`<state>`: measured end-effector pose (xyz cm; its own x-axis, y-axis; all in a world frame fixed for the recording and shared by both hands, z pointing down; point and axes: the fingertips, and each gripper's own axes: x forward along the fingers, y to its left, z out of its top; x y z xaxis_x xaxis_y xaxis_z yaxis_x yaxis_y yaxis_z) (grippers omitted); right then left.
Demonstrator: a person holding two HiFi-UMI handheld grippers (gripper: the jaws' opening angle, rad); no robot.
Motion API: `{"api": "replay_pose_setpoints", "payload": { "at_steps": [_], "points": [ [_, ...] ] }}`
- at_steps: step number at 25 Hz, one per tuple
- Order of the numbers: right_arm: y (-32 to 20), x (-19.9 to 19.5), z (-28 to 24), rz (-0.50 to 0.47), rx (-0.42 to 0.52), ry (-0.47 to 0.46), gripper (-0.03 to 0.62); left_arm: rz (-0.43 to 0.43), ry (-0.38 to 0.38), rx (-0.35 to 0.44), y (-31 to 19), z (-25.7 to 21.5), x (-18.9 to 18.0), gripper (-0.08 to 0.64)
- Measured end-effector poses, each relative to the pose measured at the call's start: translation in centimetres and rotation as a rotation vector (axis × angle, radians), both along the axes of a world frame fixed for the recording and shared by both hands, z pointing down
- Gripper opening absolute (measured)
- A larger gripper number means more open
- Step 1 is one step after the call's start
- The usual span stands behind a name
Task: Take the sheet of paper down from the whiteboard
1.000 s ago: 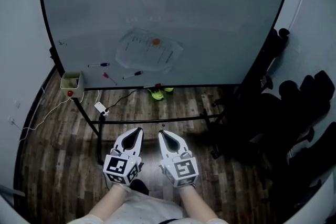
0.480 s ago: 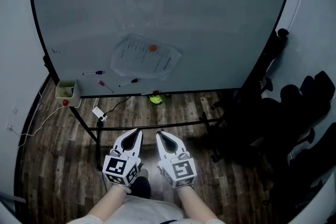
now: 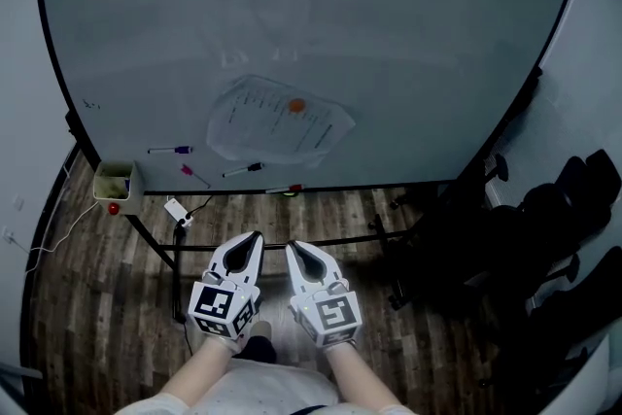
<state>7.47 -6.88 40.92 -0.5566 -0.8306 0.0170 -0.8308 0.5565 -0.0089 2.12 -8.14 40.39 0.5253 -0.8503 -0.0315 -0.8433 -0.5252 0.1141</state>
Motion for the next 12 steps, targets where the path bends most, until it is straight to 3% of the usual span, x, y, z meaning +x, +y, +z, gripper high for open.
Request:
{"api": "replay_pose_setpoints", "payload": {
  "at_steps": [12],
  "points": [
    [-8.2,-3.8,1.1,-0.029,-0.023,0.028,0.018,0.0,-0.001,-0.007,-8.5,0.5,-2.8,0.015]
  ]
}}
